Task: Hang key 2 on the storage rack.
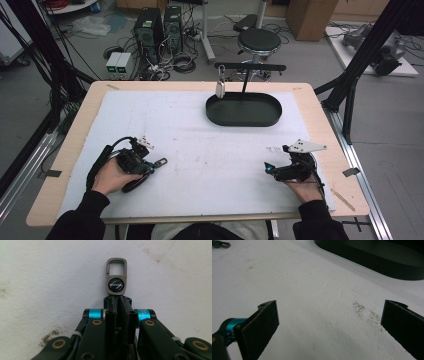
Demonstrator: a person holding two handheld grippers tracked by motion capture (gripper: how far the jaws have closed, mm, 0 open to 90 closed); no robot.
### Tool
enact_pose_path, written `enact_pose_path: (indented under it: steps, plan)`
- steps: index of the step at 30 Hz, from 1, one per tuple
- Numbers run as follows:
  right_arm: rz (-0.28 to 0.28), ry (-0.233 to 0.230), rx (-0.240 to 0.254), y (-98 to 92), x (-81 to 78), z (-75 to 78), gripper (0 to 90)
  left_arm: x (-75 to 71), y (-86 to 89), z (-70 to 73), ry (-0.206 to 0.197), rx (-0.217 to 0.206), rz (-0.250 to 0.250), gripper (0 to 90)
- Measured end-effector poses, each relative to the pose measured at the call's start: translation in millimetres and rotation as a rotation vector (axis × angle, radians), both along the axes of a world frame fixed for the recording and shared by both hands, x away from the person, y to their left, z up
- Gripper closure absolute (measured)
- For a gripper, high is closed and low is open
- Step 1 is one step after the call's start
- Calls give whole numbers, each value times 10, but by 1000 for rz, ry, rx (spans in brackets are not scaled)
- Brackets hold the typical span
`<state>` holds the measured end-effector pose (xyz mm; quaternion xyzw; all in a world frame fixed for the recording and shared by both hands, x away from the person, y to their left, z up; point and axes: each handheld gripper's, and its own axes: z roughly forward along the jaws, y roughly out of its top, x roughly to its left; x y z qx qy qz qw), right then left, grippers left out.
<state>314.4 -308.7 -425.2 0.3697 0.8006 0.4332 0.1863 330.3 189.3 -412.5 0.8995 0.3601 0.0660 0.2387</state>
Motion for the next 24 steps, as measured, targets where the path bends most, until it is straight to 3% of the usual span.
enact_pose_path:
  steps: [4,11,13,17,20,24]
  plan:
    - [7,-5,-1,8,-1,0,8,9,17,55,-15,-32,5,836]
    - [11,2,7,11,0,2,8,46,7,216,-46,-30,-16,836]
    - [15,2,9,16,4,2,8,75,8,308,-63,-72,-12,836]
    - [17,1,6,25,12,1,8,97,-11,448,-124,-84,-27,836]
    - [17,1,12,25,14,2,8,114,-3,500,-140,-125,-18,836]
    - [22,0,15,32,24,4,8,146,-42,539,-145,-110,-26,836]
